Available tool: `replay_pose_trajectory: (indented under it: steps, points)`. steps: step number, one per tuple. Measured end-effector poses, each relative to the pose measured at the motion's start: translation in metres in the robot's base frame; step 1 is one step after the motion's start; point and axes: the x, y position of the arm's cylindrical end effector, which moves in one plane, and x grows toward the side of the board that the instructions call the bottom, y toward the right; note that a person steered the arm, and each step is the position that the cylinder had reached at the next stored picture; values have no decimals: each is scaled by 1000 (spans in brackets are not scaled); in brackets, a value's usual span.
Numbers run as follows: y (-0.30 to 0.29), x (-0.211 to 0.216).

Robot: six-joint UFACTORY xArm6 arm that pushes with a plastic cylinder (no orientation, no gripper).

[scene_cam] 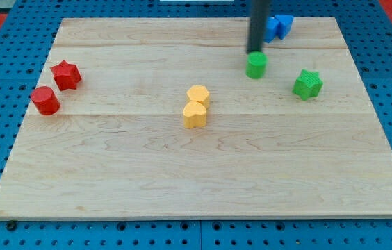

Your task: Separate the blue blocks

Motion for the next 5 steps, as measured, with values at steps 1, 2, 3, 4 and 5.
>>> replay_pose_trajectory:
  steps: [1, 2, 3, 4, 5]
  points:
    - [23, 24]
    - [-11, 17]
    - [-32, 18]
    - [-43, 22]
    - [-15, 37]
